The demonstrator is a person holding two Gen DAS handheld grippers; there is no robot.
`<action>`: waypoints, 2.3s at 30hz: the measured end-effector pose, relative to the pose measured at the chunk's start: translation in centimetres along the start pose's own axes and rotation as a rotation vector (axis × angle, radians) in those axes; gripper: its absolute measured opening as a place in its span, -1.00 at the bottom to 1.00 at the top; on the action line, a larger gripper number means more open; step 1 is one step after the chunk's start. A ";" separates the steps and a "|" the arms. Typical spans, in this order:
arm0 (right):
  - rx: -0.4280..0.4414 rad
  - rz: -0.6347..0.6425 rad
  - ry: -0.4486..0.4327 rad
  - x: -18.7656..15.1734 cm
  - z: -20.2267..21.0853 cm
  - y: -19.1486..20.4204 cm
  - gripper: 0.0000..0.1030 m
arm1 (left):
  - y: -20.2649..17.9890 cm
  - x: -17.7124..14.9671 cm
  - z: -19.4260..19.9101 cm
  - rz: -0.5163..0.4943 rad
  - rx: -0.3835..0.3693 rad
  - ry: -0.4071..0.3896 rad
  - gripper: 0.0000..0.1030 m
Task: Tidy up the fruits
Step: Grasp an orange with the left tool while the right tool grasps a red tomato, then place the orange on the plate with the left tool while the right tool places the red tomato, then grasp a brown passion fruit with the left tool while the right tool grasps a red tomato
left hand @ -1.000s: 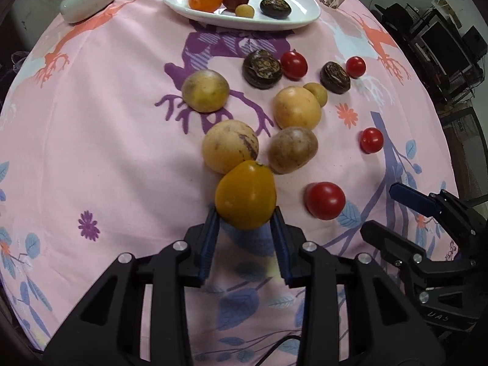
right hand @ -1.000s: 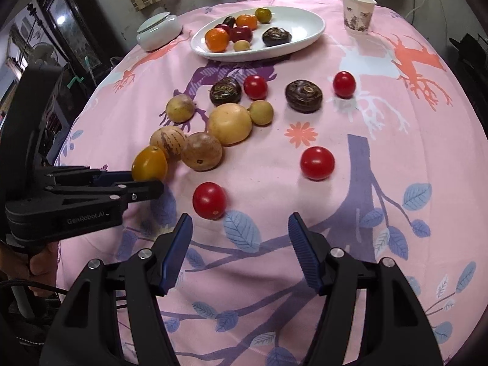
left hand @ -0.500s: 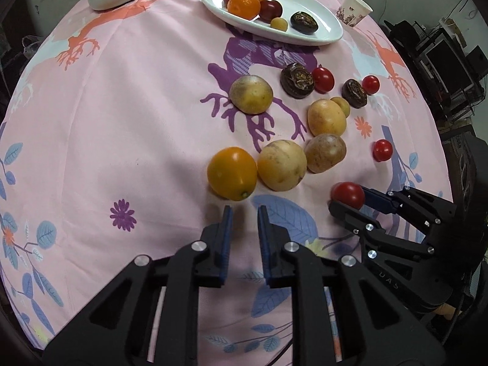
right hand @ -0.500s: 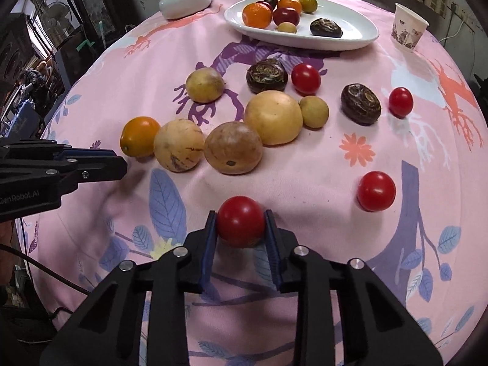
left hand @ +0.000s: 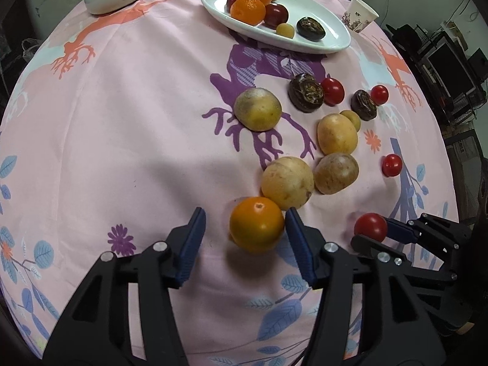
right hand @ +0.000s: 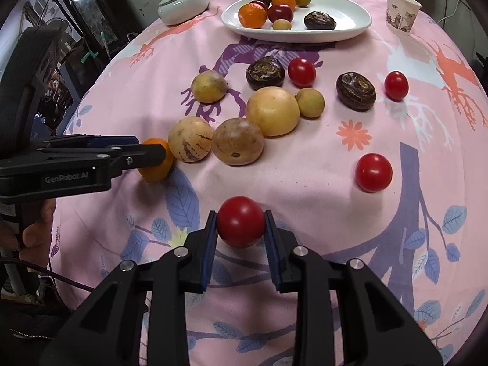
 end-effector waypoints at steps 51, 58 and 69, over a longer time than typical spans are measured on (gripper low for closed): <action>-0.256 0.113 -0.336 18.5 -1.9 -6.0 0.18 | -0.7 19.7 -1.5 0.082 -0.041 -0.241 0.38; -0.219 0.000 -0.329 15.0 1.7 -7.7 0.18 | -0.3 16.3 1.5 0.044 0.030 -0.250 0.51; -0.145 -0.202 -0.226 6.4 4.2 -9.0 0.18 | 0.1 6.9 2.6 0.049 0.073 -0.148 0.59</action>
Point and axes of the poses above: each gripper's, at about its wrist camera, not at the fingertips, and z roughly against the way its jaws point, y to its left, x to its top, the point moved 2 cm from there along -z, roughly the way its jaws point, and after that the axes turned 2 degrees about x, right-handed, at the moved point
